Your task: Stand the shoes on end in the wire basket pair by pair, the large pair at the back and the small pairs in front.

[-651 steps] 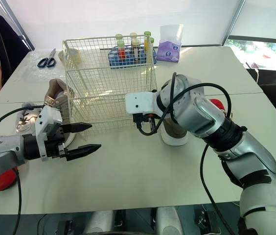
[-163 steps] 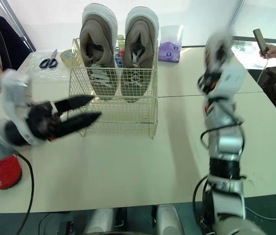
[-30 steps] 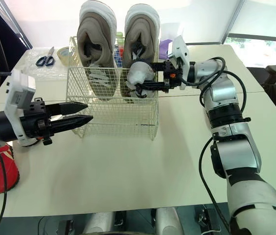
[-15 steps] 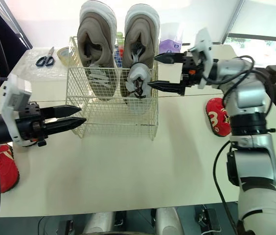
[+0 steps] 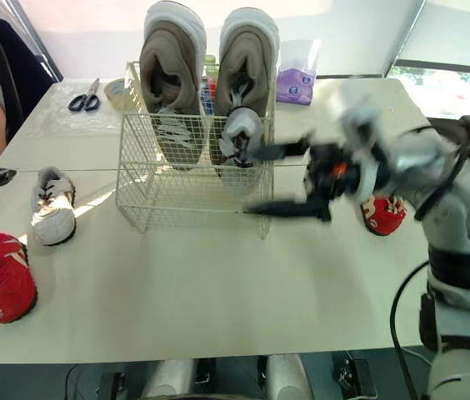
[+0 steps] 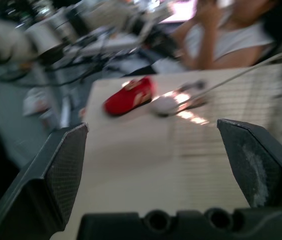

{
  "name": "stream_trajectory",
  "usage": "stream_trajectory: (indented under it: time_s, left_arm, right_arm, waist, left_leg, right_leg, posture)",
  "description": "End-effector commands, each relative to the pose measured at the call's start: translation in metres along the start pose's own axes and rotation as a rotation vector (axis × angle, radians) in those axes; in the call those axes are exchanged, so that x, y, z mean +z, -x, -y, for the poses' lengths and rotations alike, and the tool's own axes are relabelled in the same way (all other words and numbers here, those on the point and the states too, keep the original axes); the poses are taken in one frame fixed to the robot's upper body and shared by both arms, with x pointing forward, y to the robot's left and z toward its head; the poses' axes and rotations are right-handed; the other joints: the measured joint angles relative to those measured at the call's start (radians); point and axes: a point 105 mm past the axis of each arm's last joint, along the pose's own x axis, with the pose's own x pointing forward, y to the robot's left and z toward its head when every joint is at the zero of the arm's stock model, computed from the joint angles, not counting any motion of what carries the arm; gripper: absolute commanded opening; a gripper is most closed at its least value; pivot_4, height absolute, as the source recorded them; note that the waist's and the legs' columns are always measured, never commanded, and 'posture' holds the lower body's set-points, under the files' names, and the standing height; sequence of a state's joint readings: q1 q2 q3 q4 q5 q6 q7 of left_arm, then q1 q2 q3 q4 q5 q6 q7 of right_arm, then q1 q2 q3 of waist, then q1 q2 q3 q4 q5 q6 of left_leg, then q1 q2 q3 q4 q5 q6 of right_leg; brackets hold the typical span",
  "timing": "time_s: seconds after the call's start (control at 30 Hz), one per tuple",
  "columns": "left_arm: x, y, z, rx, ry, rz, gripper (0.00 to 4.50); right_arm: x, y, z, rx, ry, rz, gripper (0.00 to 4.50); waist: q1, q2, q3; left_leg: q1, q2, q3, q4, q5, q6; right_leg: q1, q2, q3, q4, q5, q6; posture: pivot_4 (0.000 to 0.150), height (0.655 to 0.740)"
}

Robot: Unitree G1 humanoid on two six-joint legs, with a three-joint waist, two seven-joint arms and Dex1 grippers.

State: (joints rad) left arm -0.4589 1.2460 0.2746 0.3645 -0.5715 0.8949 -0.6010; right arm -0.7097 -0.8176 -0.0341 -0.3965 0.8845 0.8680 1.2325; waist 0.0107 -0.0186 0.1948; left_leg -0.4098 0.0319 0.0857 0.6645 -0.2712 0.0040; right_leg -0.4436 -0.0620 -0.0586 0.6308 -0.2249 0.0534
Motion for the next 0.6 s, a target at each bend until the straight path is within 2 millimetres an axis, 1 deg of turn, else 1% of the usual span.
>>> stream_trajectory:
  time_s: [0.03, 0.1, 0.2, 0.27, 0.37, 0.4, 0.43, 0.47, 0.6]
  left_arm:
    - [-0.009, -0.015, -0.003, 0.046, 0.024, -0.080, 4.41]
    - [-0.015, -0.025, -0.001, 0.051, 0.058, -0.112, 4.41]
    - [-0.023, -0.032, 0.004, 0.035, 0.085, -0.150, 4.41]
    - [-0.035, -0.038, 0.014, -0.012, 0.088, -0.188, 4.41]
    - [-0.052, -0.046, 0.017, -0.017, 0.088, -0.231, 4.41]
    - [-0.054, -0.047, 0.017, -0.013, 0.086, -0.238, 3.89]
    - [-0.055, -0.048, 0.018, -0.017, 0.085, -0.239, 3.57]
    - [-0.054, -0.049, 0.018, -0.015, 0.087, -0.235, 3.09]
    - [-0.048, -0.049, 0.019, -0.012, 0.100, -0.216, 0.95]
  right_arm:
    - [-0.002, -0.001, -0.004, 0.014, 0.054, -0.052, 4.50]
    - [-0.001, -0.002, -0.001, 0.002, 0.052, -0.040, 4.50]
    - [0.000, -0.003, -0.002, 0.006, 0.049, -0.033, 4.50]
    - [0.000, -0.004, -0.002, 0.002, 0.043, -0.036, 4.50]
    - [0.000, -0.004, 0.000, -0.012, 0.040, -0.037, 4.50]
    - [0.000, -0.004, 0.001, -0.016, 0.040, -0.037, 4.50]
    - [0.000, -0.004, 0.001, -0.019, 0.040, -0.039, 4.50]
    - [0.000, -0.003, 0.001, -0.023, 0.040, -0.041, 4.50]
    - [0.000, -0.001, 0.003, -0.041, 0.040, -0.045, 4.50]
  waist:
    - [0.001, -0.001, 0.000]
    - [0.001, -0.003, 0.000]
    - [0.000, -0.005, -0.001]
    - [-0.002, -0.005, -0.001]
    - [0.000, -0.005, -0.001]
    - [0.000, -0.005, -0.001]
    - [0.000, -0.005, -0.001]
    - [0.000, -0.005, -0.001]
    - [-0.002, -0.005, -0.001]
  left_leg:
    - [0.000, 0.000, 0.001, 0.001, 0.000, 0.001]
    - [-0.001, 0.000, 0.001, 0.002, 0.000, 0.001]
    - [-0.001, 0.000, 0.001, 0.003, -0.001, 0.001]
    - [-0.001, 0.000, 0.001, 0.003, -0.001, 0.001]
    - [0.000, 0.000, 0.001, 0.003, -0.001, 0.001]
    - [0.000, 0.000, 0.001, 0.003, -0.001, 0.001]
    - [0.000, 0.000, 0.001, 0.003, -0.001, 0.001]
    - [0.000, 0.000, 0.001, 0.003, -0.001, 0.001]
    - [0.000, 0.000, 0.001, 0.003, -0.001, 0.001]
  right_leg:
    - [0.000, 0.000, 0.000, 0.000, 0.000, 0.000]
    - [0.000, 0.000, 0.000, 0.000, 0.001, 0.001]
    - [0.000, 0.000, 0.000, 0.000, 0.001, 0.001]
    - [0.000, 0.000, 0.000, 0.000, 0.001, 0.001]
    - [0.000, -0.001, 0.000, 0.001, 0.001, 0.001]
    - [0.000, -0.001, 0.000, 0.001, 0.001, 0.001]
    - [0.000, -0.001, 0.000, 0.001, 0.001, 0.001]
    - [0.000, -0.001, 0.000, 0.001, 0.001, 0.001]
    - [0.000, -0.002, 0.001, 0.002, 0.001, 0.001]
  posture:
    - [0.150, 0.7400]
    - [0.150, 0.7400]
    - [0.150, 0.7400]
    - [0.150, 0.7400]
    - [0.150, 0.7400]
    - [0.150, 0.7400]
    - [0.150, 0.7400]
    - [0.150, 0.7400]
    - [0.150, 0.7400]
